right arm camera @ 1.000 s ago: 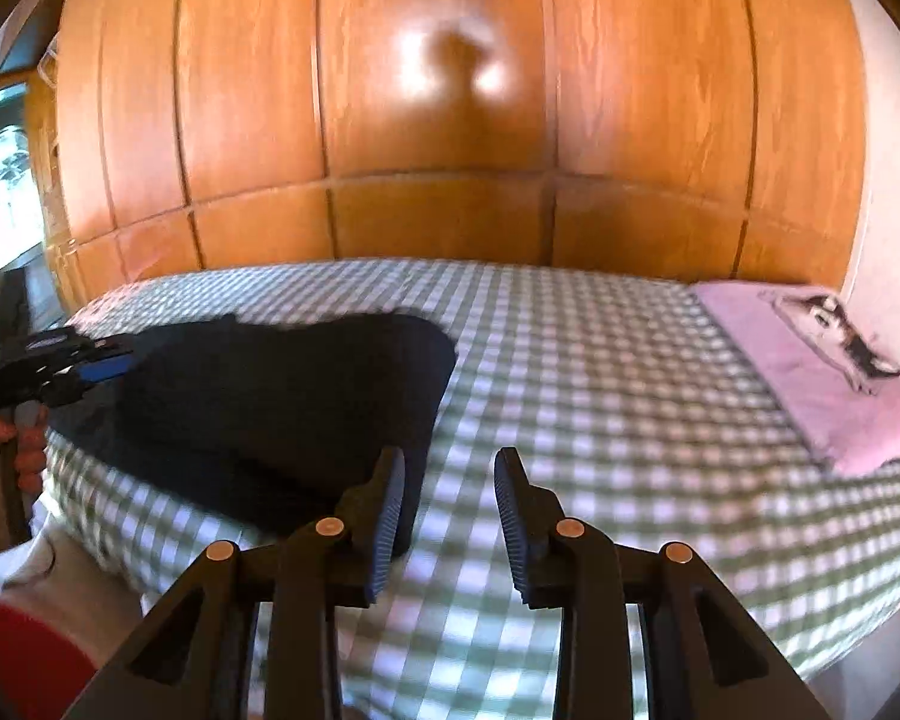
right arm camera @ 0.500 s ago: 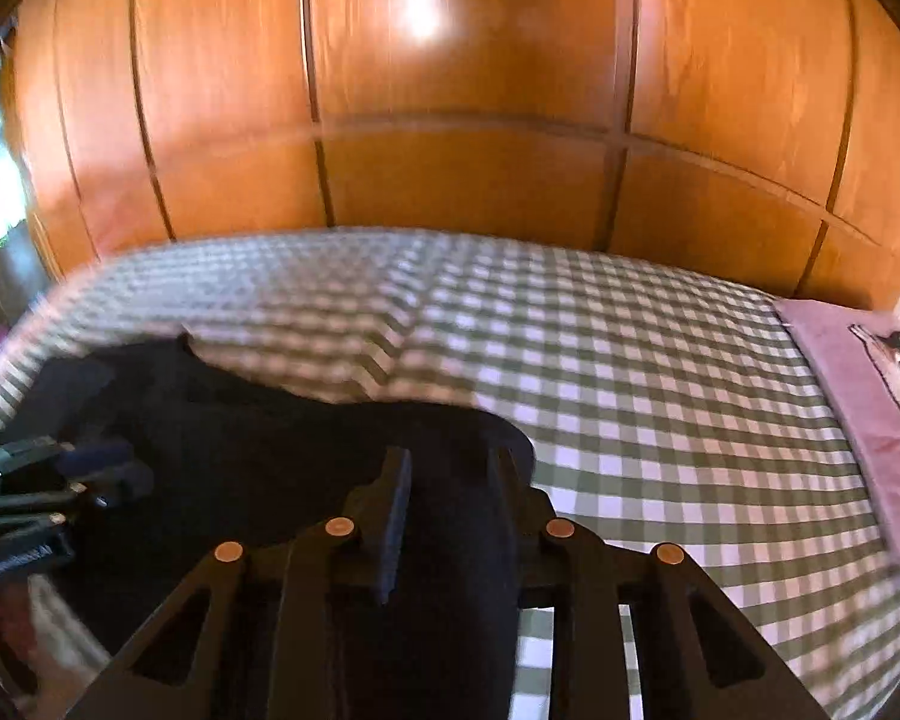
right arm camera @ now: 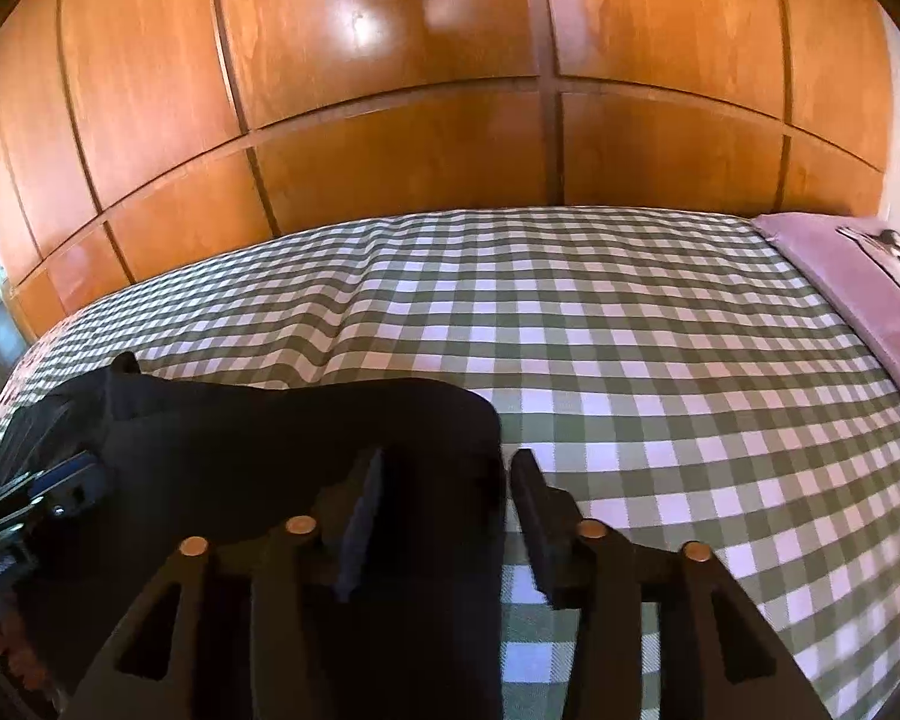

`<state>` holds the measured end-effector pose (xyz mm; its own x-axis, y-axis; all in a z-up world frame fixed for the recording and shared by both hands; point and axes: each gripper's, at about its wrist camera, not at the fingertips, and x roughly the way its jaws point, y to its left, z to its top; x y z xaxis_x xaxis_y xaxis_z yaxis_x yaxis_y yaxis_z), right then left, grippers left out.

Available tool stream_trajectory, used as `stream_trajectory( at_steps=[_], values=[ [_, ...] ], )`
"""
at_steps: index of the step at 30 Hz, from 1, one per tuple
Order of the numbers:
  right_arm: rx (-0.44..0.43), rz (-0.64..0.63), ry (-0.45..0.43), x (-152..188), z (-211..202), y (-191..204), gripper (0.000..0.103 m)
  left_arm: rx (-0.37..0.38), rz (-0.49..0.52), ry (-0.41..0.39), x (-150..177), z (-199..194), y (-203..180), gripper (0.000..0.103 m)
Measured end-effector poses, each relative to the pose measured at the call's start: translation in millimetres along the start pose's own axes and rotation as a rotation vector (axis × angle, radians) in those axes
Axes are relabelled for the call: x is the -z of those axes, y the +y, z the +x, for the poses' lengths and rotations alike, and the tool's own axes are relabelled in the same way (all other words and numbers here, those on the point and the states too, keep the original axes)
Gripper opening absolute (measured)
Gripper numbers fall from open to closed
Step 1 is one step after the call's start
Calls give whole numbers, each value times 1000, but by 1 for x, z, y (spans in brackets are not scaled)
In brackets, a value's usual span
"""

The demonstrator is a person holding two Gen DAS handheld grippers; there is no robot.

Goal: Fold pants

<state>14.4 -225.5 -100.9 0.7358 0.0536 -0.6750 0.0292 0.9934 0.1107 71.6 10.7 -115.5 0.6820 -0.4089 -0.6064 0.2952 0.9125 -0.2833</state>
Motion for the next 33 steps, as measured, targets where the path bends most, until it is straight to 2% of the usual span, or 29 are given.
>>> stream_trajectory(
  at_steps=[4,6,9,13,18,20,22,24,27,33],
  values=[
    [39,60,-34,1,-30,-2,52,24,-67,15,0,-20,11,34],
    [52,68,-85,7,-49,5,53,0,-74,2,1,-37,16,37],
    [34,35,-121,18,-68,25,53,-96,-92,-36,8,-60,28,43],
    [-79,-30,-101,31,-72,60,53,-144,-179,-54,15,-85,57,43],
    [-239,-129,-52,46,-66,106,49,-204,-349,-80,26,-113,96,43],
    [-304,-161,-47,49,-65,120,49,-243,-397,-97,30,-126,110,43],
    [-377,-182,-30,51,-62,134,44,-283,-425,-123,34,-138,120,43],
    [-415,-197,-10,54,-58,144,44,-337,-455,-149,40,-153,132,43],
    [-418,-219,36,63,-46,154,44,-415,-529,-189,51,-176,154,43],
    [-392,-251,5,71,-49,156,44,-544,-744,-256,77,-214,199,43]
  ],
)
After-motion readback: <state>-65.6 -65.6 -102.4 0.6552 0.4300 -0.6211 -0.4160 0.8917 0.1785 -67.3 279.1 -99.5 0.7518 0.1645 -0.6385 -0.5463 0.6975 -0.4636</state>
